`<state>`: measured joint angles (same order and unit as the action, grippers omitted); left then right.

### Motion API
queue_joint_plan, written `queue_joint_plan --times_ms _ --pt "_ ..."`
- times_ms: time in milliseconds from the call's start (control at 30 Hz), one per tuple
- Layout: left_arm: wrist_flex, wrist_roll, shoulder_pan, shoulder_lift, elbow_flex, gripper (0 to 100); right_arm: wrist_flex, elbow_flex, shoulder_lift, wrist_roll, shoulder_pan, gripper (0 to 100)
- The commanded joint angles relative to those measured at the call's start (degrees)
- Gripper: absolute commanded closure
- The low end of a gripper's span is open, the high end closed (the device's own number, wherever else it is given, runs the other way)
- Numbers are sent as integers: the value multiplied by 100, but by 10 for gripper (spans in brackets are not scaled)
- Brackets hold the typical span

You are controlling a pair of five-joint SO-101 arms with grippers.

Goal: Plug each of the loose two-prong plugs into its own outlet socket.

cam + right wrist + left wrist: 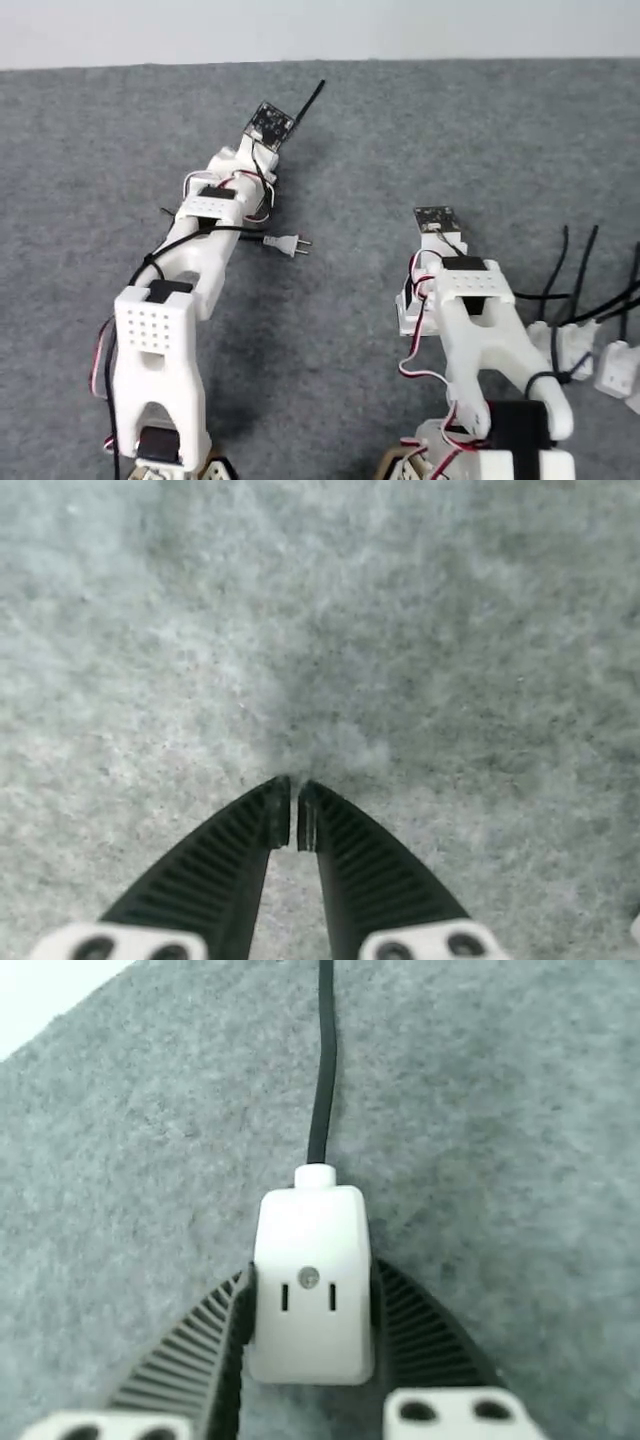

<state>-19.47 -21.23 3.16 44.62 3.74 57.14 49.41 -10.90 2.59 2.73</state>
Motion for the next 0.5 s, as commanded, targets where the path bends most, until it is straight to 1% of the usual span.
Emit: queue_joint_plan --times_ms 0,100,200,267,400,467 --pt "-993 176 -79 -607 4 988 -101 -35 -31 26 -4 990" --pt "-2154 1143 -70 -1398 4 988 -136 -44 -22 26 22 990" --pt "-3147 2189 -18 -2215 4 988 -180 -44 -22 26 22 990" --pt "-3789 2725 0 -2760 4 988 -180 -44 -22 26 31 990" --pt "-5108 3323 79 -3710 -22 988 -180 -44 -22 26 31 990" --pt "-5521 3552 79 -4070 -312 988 -180 -44 -22 26 31 990"
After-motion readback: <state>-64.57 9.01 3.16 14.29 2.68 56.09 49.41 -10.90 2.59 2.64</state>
